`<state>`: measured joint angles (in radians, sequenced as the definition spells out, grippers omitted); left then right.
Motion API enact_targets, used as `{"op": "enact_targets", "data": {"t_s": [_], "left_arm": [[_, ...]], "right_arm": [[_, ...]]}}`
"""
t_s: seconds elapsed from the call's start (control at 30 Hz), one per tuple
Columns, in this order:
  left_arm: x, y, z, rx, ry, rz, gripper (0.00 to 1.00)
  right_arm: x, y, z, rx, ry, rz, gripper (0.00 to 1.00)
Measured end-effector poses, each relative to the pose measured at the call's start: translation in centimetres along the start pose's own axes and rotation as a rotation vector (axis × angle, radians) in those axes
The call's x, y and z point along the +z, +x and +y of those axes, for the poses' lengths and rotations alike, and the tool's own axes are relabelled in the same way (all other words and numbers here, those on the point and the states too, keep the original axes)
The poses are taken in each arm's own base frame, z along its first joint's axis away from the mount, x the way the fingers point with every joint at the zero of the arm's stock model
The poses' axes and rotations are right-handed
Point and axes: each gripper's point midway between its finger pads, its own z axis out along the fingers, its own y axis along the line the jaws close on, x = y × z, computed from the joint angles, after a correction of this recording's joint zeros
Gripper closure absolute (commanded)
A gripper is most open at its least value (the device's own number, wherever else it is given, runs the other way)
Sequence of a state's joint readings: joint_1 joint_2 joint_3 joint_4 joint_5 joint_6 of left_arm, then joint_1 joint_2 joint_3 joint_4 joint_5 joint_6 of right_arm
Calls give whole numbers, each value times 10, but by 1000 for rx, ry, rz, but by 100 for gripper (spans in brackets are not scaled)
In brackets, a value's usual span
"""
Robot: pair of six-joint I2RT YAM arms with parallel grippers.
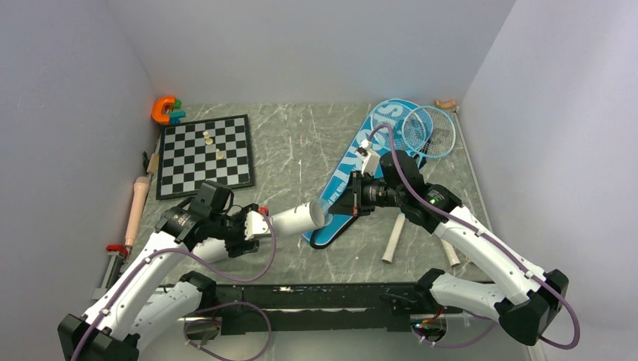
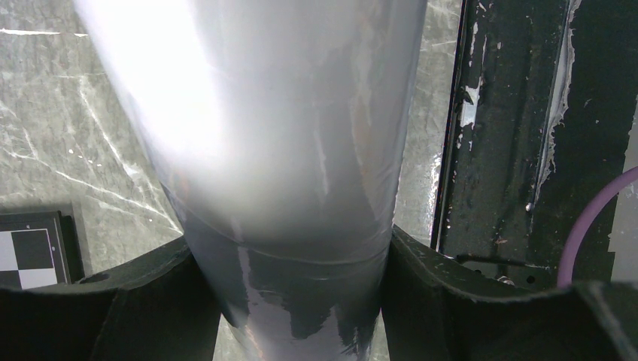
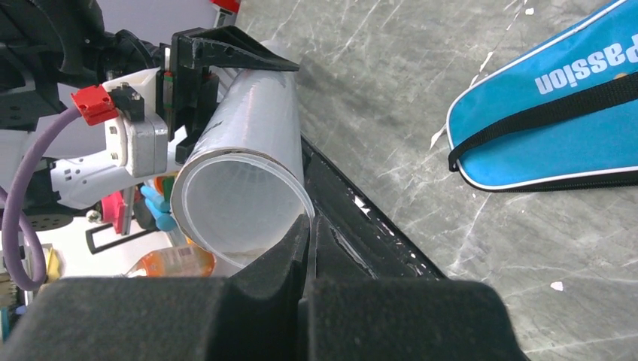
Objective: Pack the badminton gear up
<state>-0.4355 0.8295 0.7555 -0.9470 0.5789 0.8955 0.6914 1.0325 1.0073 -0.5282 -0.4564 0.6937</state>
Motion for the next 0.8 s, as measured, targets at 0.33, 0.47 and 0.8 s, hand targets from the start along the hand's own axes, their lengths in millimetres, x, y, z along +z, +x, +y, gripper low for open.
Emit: {"op": "enact_targets", "data": {"t_s": [0.33, 0.47, 0.8], "left_arm": [[1, 0, 0, -2, 4, 3, 91], [1, 1, 0, -2, 5, 3, 91], [1, 1, 0, -3, 5, 3, 91]], "right_arm": [[7, 6, 13, -7, -39, 13, 100], [9, 8, 15, -8, -42, 16, 100], [11, 8, 15, -21, -29, 6, 60]]}}
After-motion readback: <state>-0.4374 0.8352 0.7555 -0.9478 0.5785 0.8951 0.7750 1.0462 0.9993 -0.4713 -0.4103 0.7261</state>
